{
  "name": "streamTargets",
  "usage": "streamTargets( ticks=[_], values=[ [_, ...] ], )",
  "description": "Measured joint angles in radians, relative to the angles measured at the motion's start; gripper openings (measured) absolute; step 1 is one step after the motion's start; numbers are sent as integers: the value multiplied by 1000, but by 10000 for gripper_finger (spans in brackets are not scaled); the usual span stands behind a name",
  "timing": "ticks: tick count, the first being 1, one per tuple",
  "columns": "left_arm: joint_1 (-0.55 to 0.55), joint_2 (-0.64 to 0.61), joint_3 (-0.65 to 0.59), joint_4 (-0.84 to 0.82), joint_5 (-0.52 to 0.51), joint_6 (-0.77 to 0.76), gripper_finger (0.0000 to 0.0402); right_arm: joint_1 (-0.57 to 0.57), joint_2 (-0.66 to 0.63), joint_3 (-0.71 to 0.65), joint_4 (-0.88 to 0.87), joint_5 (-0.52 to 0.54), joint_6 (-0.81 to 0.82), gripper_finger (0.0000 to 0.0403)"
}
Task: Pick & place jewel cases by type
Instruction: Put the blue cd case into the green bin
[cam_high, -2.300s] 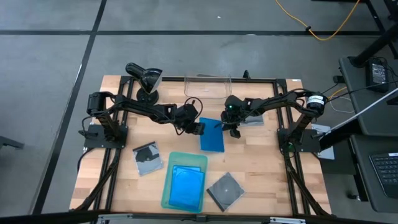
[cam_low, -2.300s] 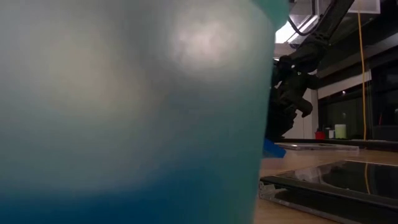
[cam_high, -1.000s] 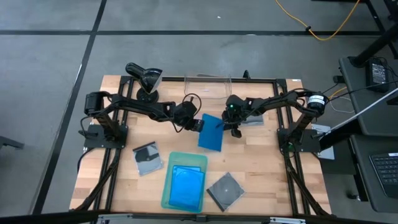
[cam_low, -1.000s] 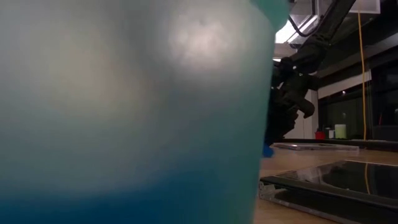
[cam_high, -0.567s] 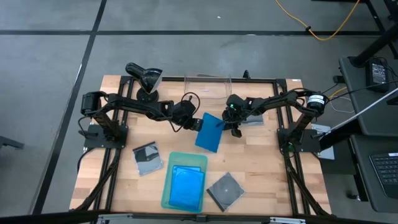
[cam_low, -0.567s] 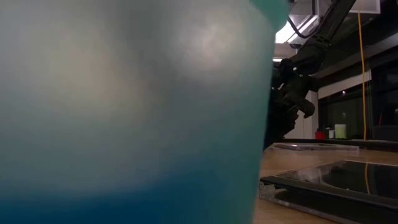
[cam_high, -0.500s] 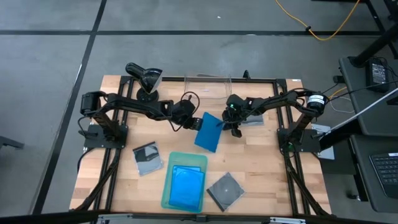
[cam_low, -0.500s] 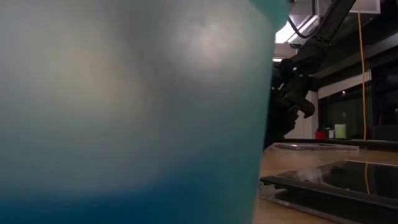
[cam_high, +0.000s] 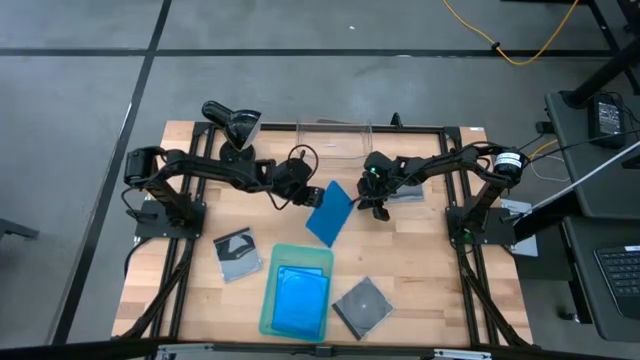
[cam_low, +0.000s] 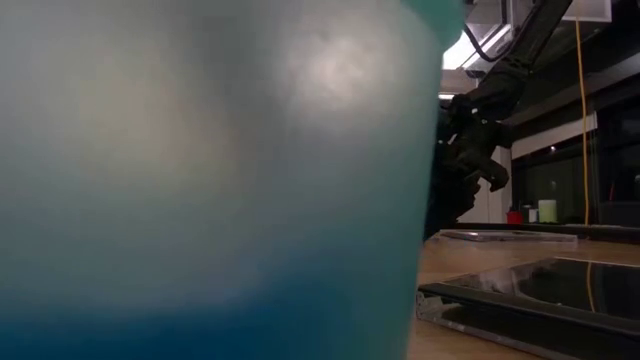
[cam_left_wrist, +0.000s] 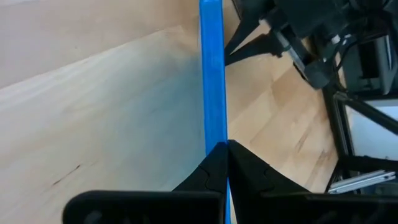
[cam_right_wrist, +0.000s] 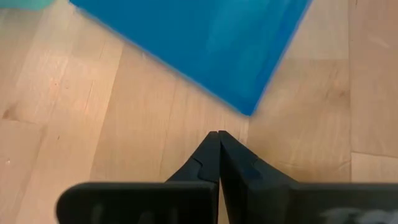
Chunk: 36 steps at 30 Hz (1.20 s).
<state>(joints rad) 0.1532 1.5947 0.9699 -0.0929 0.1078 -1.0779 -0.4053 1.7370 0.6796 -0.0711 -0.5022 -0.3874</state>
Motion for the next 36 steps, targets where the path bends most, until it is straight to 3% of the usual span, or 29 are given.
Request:
streamTargets(
  ticks=[7, 23, 28, 36],
  values=[
    [2, -1, 58, -18, -7, 48, 1, 0, 0, 0, 0, 0, 0, 6],
    [3, 0, 60, -41, -12, 52, 1, 0, 0, -2, 16, 0, 0, 6],
    [5, 0, 124, -42, -39, 92, 1, 0, 0, -1, 20, 0, 0, 6],
    [27, 0, 159, -165, -37, 141, 1, 0, 0, -1, 24, -1, -7, 6]
  ],
)
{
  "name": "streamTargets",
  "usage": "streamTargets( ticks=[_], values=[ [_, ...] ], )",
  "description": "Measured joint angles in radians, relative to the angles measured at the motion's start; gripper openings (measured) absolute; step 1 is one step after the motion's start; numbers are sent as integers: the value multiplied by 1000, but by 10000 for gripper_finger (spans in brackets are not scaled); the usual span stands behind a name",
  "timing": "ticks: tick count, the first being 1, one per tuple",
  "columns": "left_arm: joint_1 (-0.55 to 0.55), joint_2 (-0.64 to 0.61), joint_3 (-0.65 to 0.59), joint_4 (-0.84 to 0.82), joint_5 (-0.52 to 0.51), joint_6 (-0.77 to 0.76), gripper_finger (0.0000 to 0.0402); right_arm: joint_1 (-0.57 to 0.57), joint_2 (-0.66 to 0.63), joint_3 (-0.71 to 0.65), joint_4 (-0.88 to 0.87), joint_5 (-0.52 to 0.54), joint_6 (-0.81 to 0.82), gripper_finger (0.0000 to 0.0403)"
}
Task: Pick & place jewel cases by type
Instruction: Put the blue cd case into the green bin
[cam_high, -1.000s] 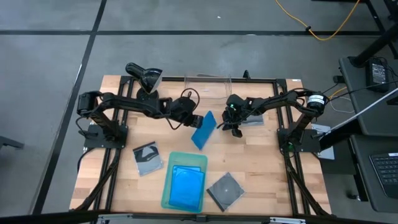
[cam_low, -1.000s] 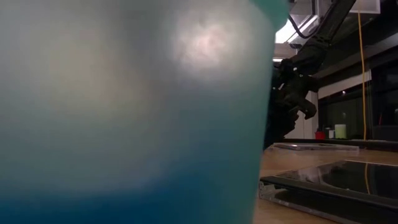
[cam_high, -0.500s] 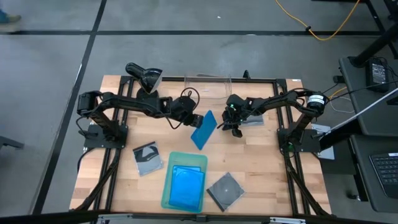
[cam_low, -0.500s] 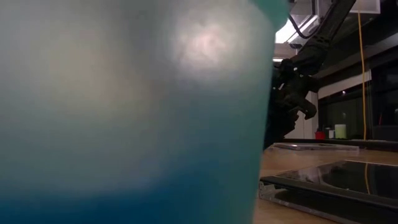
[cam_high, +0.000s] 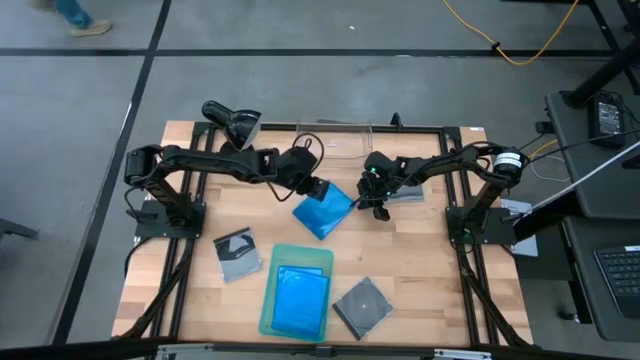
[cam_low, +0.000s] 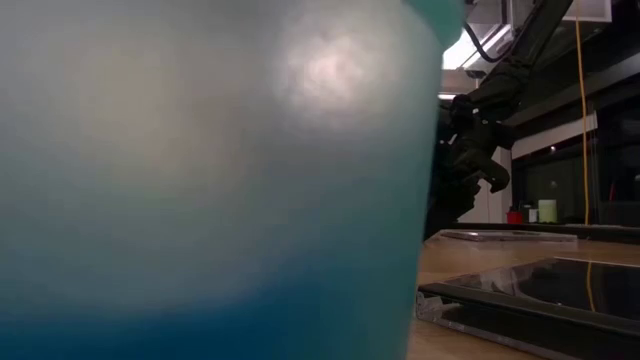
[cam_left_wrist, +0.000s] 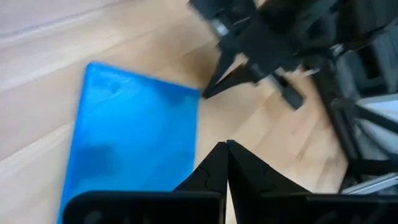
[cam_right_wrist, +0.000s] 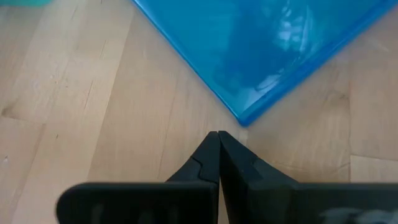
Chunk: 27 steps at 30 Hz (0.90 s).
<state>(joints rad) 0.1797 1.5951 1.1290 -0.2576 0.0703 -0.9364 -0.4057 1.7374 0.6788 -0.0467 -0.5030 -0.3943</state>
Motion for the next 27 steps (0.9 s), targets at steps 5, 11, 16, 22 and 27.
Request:
streamTargets(
  ticks=[5, 11, 16, 22, 27],
  values=[
    [0, 0, 0, -127, -3, 43, 1, 0, 0, 0, 0, -5, 0, 6],
    [28, 29, -1, -310, -45, 92, 9, 0, 1, 0, 2, -23, 30, 6],
    [51, 77, -1, -275, 14, 185, 52, 30, 1, 2, -3, -20, 78, 6],
    [96, 136, -2, -301, -1, 238, 124, 79, 1, 2, 0, -26, 132, 6],
    [133, 189, -2, -318, -46, 297, 106, 105, 1, 1, 8, -30, 178, 6]
  ],
)
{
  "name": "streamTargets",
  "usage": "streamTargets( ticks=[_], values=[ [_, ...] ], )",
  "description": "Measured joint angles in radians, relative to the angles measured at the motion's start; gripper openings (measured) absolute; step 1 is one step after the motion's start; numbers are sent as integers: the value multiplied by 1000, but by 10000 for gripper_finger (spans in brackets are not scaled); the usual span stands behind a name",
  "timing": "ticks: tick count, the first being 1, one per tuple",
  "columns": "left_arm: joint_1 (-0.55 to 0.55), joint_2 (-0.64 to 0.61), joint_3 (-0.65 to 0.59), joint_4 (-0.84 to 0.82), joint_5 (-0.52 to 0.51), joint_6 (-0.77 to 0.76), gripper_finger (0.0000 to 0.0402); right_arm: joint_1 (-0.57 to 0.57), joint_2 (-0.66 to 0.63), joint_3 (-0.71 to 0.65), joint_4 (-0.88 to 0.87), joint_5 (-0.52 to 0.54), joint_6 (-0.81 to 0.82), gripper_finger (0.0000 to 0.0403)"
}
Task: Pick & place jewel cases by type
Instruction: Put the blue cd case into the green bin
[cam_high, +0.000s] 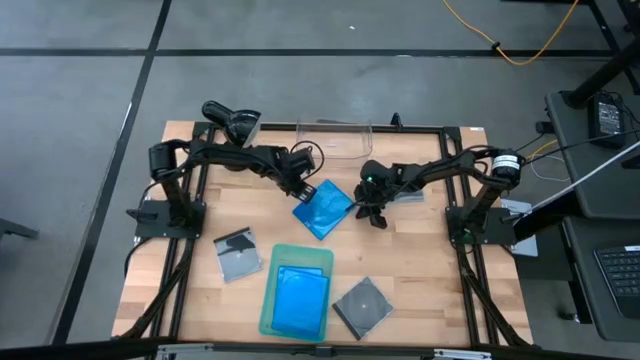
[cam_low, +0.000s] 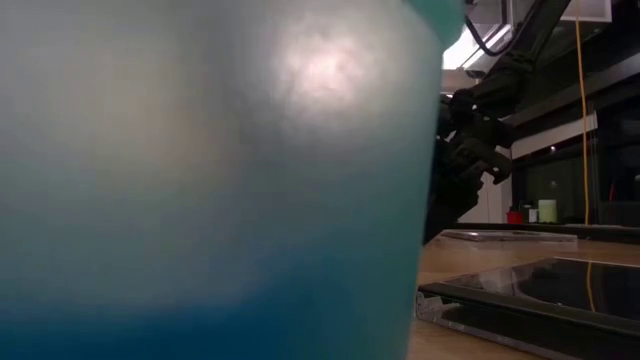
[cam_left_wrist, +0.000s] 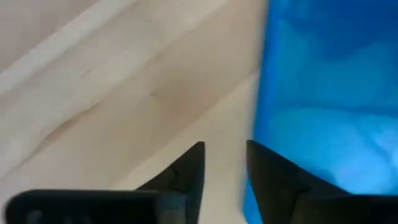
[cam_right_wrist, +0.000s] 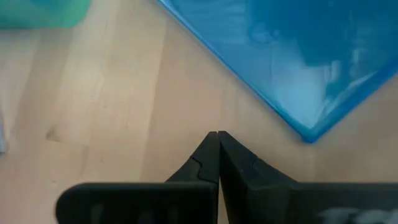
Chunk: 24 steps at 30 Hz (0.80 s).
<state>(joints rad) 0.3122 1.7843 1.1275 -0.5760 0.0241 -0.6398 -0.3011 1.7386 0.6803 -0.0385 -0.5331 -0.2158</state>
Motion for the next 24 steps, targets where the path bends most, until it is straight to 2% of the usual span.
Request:
streamTargets(
  ticks=[6, 10, 13, 18, 24],
  values=[
    [20, 58, 0, 29, 106, 70, 35, 16, 0, -1, 15, 1, 48, 6],
    [21, 62, 0, 45, 101, 78, 5, 18, 0, -1, 19, 3, 55, 6],
    [32, 62, 0, 45, 117, 80, 5, 18, 0, -1, 19, 7, 55, 6],
    [57, 49, 0, 46, 207, 115, 18, 18, 0, -1, 30, 10, 54, 6],
    [86, 33, 0, 46, 329, 163, 65, 18, 0, -2, 52, 18, 58, 6]
  ],
)
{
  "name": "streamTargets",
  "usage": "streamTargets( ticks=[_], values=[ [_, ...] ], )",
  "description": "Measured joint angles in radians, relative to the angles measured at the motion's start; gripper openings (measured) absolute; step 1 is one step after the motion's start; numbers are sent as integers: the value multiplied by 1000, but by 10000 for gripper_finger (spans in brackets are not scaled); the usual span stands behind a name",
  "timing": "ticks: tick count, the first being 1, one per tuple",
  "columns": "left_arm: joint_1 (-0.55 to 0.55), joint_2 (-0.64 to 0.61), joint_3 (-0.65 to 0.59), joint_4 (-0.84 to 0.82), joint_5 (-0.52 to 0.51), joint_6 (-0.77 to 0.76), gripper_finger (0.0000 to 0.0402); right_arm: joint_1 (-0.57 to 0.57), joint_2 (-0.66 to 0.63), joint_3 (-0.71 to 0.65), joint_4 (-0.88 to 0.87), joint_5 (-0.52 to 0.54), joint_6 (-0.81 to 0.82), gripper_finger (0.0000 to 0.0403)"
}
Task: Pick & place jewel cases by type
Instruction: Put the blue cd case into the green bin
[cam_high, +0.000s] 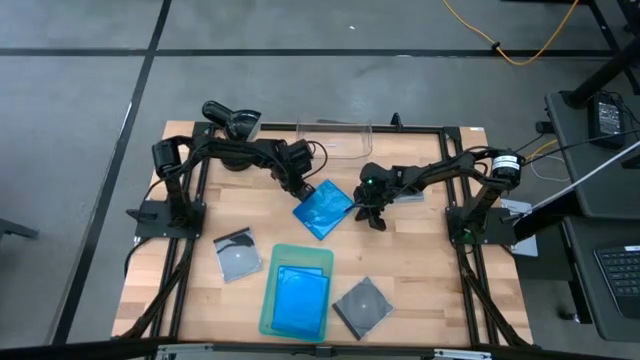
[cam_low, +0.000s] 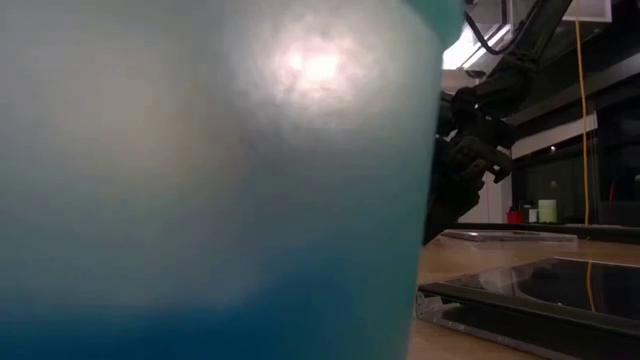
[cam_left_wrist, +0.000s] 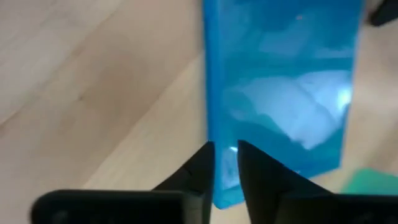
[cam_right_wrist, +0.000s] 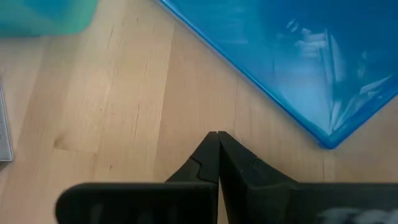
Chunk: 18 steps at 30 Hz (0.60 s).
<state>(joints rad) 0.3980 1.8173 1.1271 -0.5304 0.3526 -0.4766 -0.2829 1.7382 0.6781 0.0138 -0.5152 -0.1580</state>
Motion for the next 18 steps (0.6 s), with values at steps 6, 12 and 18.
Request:
streamTargets(
  ticks=[6, 12, 18],
  values=[
    [12, -2, 0, 4, 120, 24, 135, 1, 0, 0, 9, 17, 61, 6],
    [10, -2, 0, 2, 56, 53, 193, 13, 0, 0, 31, 59, 184, 6],
    [10, 9, 1, 9, -1, 72, 230, 60, 0, 1, 65, 135, 271, 6]
  ],
)
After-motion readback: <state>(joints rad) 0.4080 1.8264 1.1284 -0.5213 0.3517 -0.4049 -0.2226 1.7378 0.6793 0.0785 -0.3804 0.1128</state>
